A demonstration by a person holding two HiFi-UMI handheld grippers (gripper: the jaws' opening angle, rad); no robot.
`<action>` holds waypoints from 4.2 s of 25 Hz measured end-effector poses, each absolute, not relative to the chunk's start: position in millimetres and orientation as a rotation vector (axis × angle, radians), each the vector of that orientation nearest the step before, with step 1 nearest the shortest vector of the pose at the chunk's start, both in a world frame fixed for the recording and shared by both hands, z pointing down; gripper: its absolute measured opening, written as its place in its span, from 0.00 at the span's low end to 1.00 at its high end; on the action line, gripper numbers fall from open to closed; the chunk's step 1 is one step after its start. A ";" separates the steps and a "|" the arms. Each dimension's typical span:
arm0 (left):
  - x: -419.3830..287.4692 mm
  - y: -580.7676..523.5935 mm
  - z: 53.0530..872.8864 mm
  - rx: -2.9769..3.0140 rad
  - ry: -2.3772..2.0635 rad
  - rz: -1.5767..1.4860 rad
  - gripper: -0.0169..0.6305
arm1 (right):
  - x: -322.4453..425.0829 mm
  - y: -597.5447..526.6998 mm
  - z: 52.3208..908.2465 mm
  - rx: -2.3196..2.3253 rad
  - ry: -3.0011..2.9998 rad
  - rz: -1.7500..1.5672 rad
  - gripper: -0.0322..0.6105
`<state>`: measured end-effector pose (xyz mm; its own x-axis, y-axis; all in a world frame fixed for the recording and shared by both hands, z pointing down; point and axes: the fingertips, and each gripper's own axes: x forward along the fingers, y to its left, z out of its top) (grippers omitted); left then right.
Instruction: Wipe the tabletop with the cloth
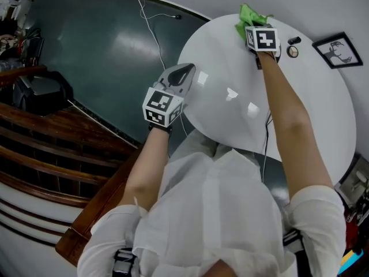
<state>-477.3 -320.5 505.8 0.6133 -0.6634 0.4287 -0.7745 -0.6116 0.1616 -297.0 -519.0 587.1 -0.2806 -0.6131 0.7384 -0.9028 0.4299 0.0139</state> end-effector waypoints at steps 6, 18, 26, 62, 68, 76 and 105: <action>-503.6 -313.9 511.4 2.465 -1.207 0.481 0.05 | -387.0 -505.0 584.9 1.104 -2.109 0.439 0.19; -526.3 -297.5 519.0 2.396 -1.280 0.498 0.05 | -524.1 -361.6 588.1 0.488 -2.300 0.108 0.19; -492.5 -288.0 534.0 2.398 -1.245 0.520 0.05 | -476.4 -314.3 604.6 0.386 -2.317 0.105 0.19; -424.7 -228.5 519.9 2.491 -1.048 0.620 0.05 | -189.4 -220.3 604.9 1.478 -1.882 0.725 0.19; -456.3 -215.7 523.0 2.444 -1.109 0.600 0.05 | -296.2 -235.9 599.3 1.206 -2.028 0.620 0.19; -500.9 -204.2 530.7 2.380 -1.182 0.599 0.05 | -424.4 -230.2 596.4 0.901 -2.161 0.440 0.19; -332.8 -145.3 532.2 2.494 -0.890 0.579 0.05 | -199.5 -76.4 611.2 1.177 -2.013 0.646 0.19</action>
